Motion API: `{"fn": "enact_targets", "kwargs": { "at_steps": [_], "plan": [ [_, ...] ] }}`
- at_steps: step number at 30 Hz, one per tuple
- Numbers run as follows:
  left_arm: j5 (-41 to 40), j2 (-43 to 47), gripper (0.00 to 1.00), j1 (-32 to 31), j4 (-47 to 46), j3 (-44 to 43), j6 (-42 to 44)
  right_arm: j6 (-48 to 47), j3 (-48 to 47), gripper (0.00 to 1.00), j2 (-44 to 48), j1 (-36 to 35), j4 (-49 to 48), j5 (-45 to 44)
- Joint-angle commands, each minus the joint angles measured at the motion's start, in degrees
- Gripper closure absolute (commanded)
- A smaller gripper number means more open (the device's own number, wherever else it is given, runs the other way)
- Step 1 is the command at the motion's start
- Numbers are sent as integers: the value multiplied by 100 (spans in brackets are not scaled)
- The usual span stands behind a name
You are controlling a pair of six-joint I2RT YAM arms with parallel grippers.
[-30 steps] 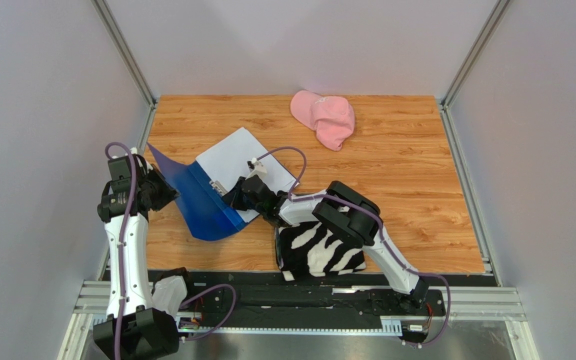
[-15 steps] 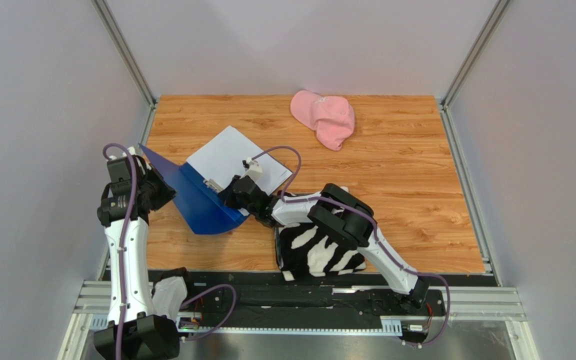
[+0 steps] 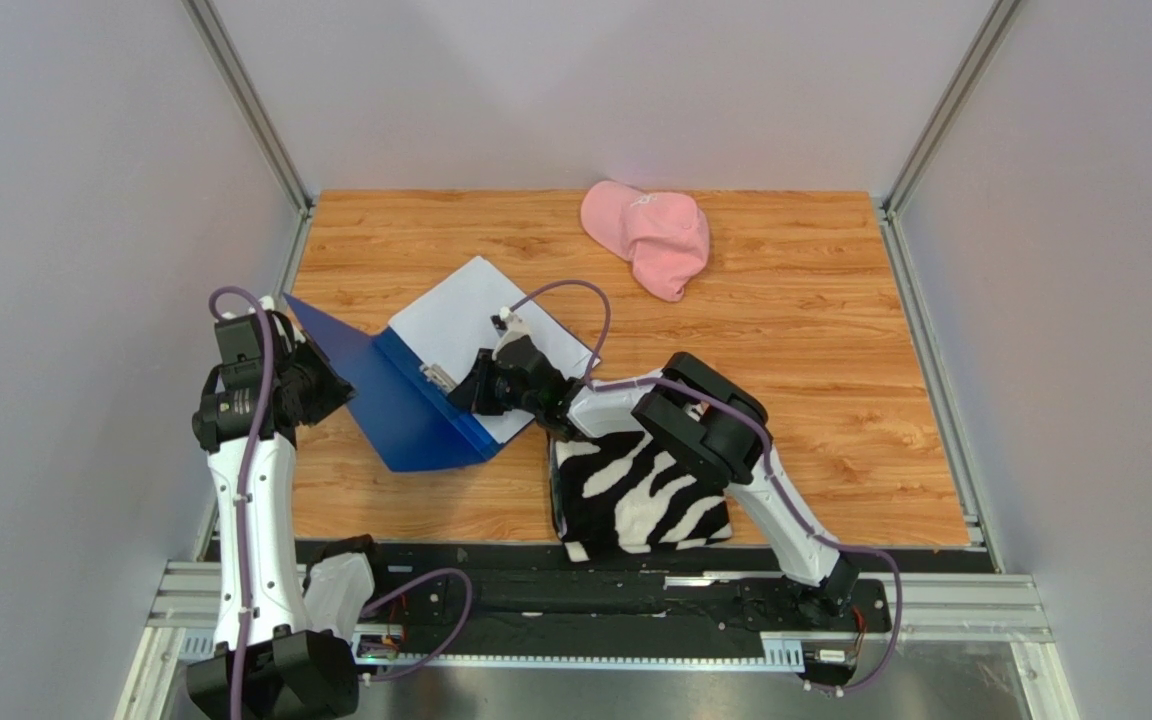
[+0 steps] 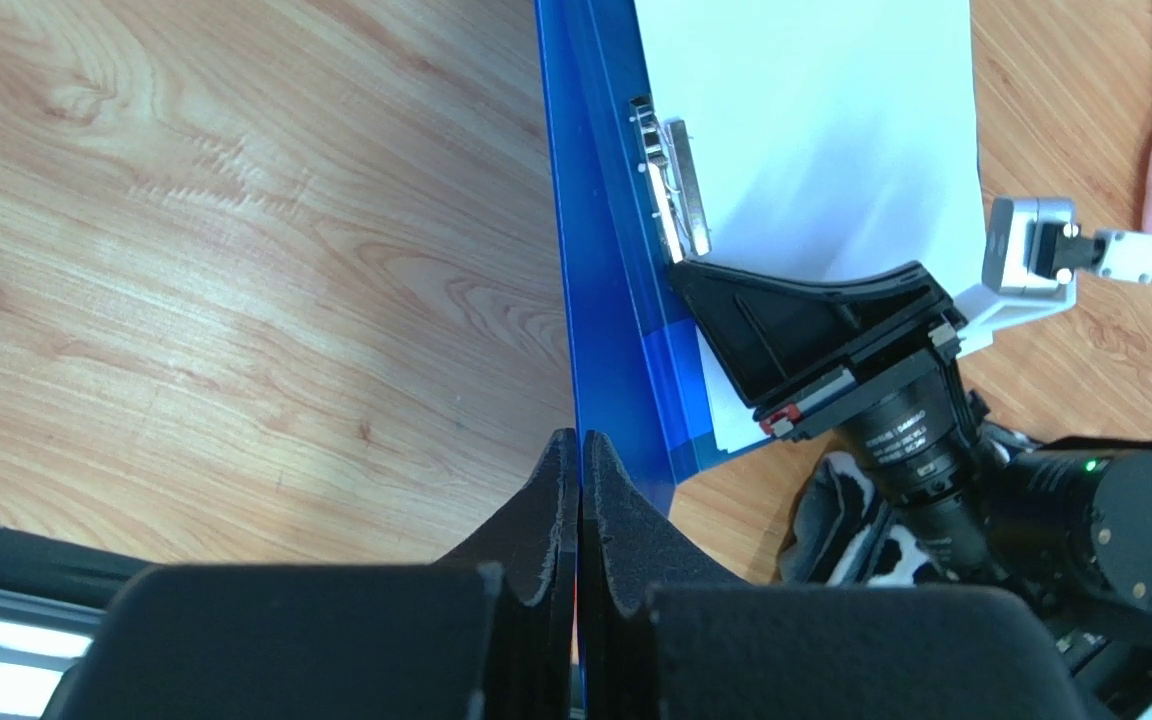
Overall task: Put the files into the folder
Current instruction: Clamp the file and folder with some files.
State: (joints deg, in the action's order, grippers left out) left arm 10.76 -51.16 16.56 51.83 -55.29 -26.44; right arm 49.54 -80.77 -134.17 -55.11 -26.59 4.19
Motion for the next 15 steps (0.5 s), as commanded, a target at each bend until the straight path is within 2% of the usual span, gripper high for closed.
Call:
{"fn": "enact_targets", "kwargs": {
  "at_steps": [1, 7, 15],
  "plan": [
    [216, 141, 100, -47, 178, -131, 218, -498, 396, 90, -523, 132, 2510, 908],
    [93, 132, 100, -47, 213, -131, 297, -305, 308, 84, -365, 343, 2492, 1567],
    [75, 88, 100, -47, 195, -149, 288, -348, 229, 68, -268, 615, 2571, 2016]
  ]
}}
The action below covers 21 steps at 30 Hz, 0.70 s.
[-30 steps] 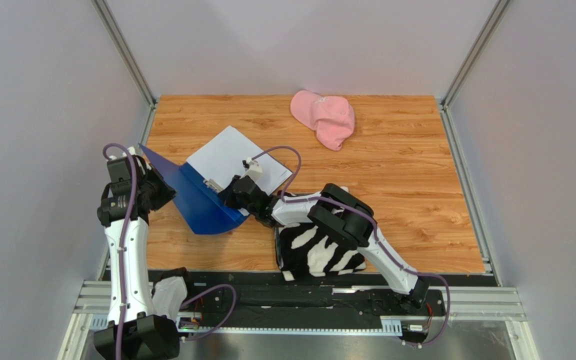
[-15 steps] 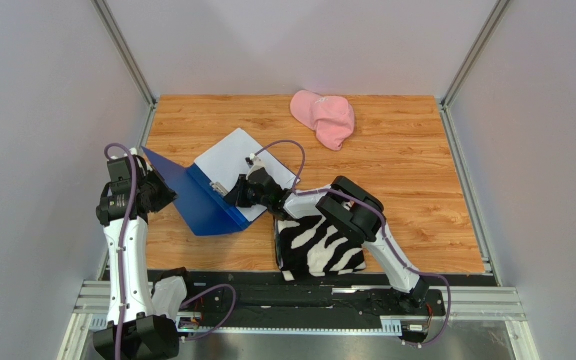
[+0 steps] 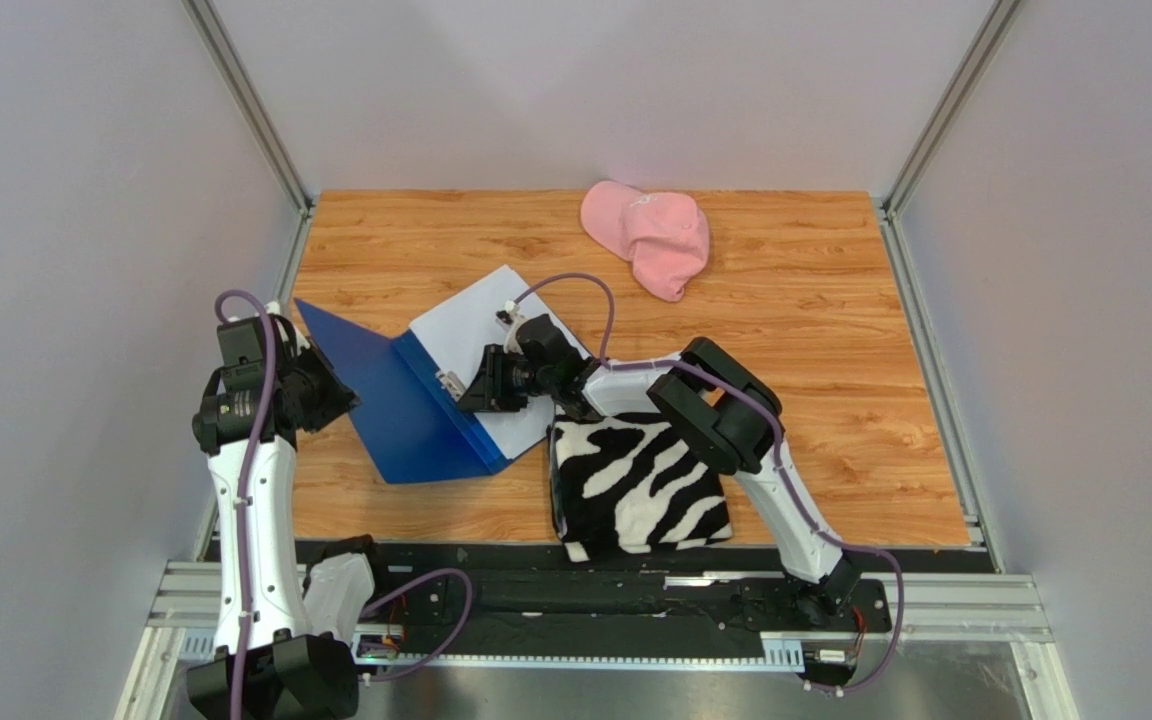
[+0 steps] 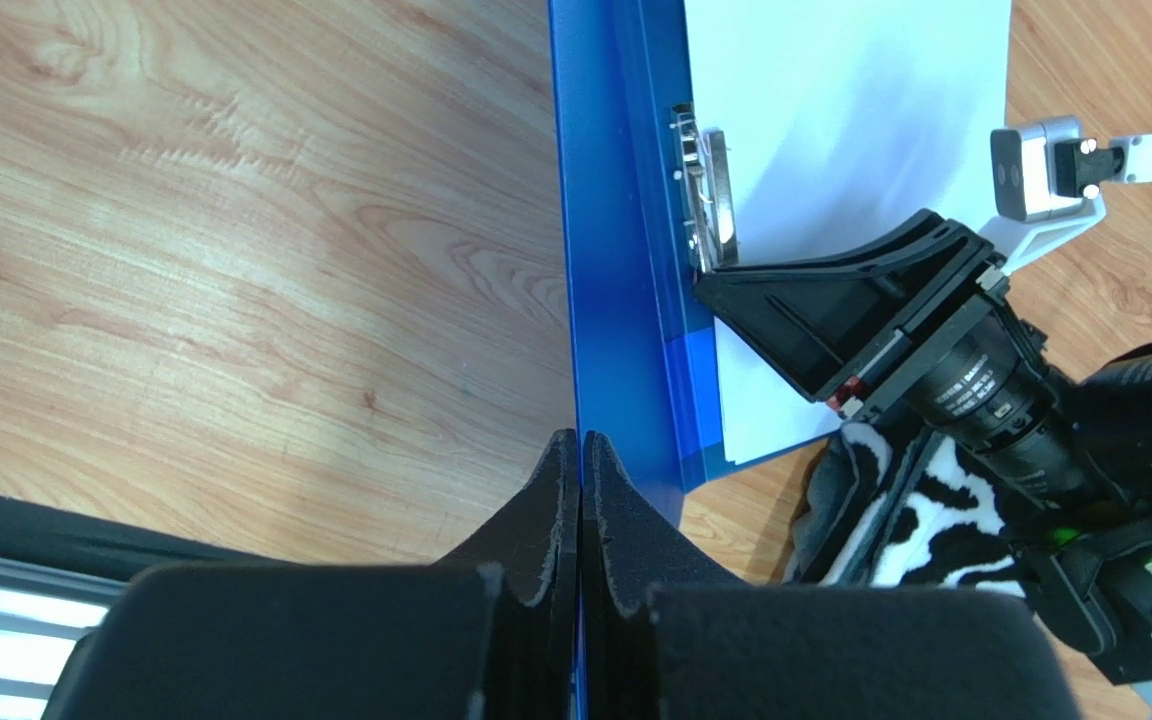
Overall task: Put the files into the folder
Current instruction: Clamp the file and folder with some files.
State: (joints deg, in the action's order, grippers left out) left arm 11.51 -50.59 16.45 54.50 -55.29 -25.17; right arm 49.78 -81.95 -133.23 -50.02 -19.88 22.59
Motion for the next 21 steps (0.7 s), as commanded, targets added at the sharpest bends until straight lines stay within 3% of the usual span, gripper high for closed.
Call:
{"fn": "enact_targets", "kwargs": {
  "at_steps": [1, 11, 21],
  "plan": [
    [1, 31, 100, -36, -71, -140, 161, -390, 321, 67, -327, 124, 1952, 193],
    [-105, 40, 100, -36, -54, -140, 153, -591, 303, 63, -63, 396, 2128, 808],
    [264, 22, 100, -36, -54, -263, 363, -426, -751, 58, -27, 712, 2954, 1537]
  ]
}}
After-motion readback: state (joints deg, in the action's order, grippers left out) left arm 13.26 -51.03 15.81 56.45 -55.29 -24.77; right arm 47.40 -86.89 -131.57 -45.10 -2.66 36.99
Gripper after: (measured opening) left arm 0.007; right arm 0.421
